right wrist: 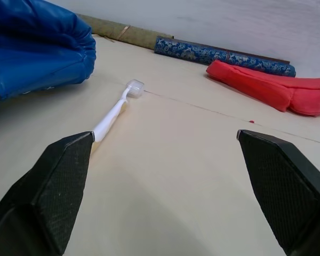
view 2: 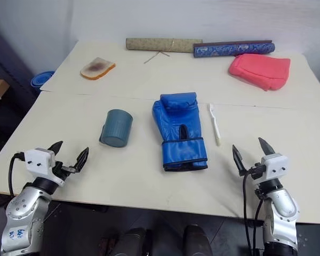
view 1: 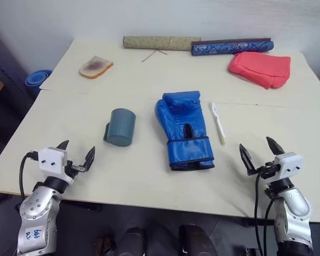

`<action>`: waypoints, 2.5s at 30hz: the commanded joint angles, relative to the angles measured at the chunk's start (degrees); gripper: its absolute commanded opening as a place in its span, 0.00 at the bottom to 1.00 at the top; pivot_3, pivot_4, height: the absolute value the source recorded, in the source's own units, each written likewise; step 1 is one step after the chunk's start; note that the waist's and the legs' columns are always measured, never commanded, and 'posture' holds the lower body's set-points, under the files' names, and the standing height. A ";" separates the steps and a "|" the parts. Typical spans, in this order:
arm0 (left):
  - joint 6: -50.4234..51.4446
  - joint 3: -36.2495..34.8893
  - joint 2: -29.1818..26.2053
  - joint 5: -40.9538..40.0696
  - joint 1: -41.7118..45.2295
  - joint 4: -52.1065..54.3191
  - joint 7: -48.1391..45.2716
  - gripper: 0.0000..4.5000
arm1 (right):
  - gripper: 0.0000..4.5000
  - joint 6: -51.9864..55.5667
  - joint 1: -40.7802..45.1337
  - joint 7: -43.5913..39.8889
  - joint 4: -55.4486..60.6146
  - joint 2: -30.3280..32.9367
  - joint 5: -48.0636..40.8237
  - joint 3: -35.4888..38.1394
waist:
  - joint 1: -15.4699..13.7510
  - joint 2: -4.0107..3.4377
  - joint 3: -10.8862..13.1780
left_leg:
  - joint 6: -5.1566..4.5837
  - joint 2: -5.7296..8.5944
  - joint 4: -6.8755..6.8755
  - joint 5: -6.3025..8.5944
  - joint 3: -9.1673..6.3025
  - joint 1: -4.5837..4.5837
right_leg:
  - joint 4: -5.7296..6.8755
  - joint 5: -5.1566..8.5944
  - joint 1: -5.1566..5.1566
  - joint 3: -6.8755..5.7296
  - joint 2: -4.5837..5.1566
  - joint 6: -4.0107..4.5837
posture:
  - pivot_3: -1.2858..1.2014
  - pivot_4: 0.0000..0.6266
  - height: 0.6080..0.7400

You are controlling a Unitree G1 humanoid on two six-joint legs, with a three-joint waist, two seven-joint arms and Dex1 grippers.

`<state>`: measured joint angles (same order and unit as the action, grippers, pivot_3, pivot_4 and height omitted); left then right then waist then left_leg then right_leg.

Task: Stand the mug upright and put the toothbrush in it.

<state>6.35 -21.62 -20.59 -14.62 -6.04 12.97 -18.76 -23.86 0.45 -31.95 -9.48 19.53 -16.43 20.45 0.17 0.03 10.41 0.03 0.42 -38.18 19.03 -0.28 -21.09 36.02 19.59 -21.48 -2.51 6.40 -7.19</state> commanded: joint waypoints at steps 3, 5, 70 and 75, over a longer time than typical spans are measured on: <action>-2.20 -0.30 0.50 -1.82 0.23 0.89 -0.65 1.00 | 0.99 -1.65 -0.59 -0.33 0.00 -0.49 -1.83 -0.25 | -0.01 0.00 0.00 | 0.00 0.00 0.00 0.00 0.00 -0.01 | 0.00 0.00 0.00 0.00 0.01 0.00 | 0.52 0.24 1.00; -0.97 -0.98 -0.62 -6.21 -0.51 1.69 -4.70 1.00 | 0.99 -0.43 -1.40 -2.88 1.24 0.29 -4.53 -0.32 | -0.01 0.00 0.00 | 0.00 0.00 0.00 0.00 0.00 -0.01 | 0.00 0.00 0.00 0.00 0.02 0.00 | 0.52 0.24 1.00; 8.37 4.10 -20.81 -20.59 6.75 1.10 -40.28 1.00 | 0.03 94.70 40.38 -11.67 -14.12 40.50 -29.08 6.84 | -1.14 -0.36 0.09 | -0.08 0.04 -0.02 0.17 -0.52 -0.46 | -0.14 0.09 0.01 -0.39 0.09 0.28 | 0.52 0.24 1.00; 8.38 5.90 -19.81 -20.33 9.21 -0.10 -40.11 1.00 | 0.03 77.53 38.94 -13.23 -38.97 46.33 -15.87 2.04 | -0.25 -0.34 0.11 | -0.29 0.12 -0.03 0.11 0.14 -0.32 | -0.11 0.02 0.00 -0.31 0.03 0.15 | 0.52 0.24 1.00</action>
<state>15.48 -15.72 -40.48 -35.32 2.71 12.55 -58.86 58.48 39.09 -44.35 -44.44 64.37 -35.08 22.75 -0.09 -0.31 10.52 -0.28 0.54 -38.21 19.13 -0.03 -21.37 35.94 19.61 -21.48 -2.80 6.44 -7.06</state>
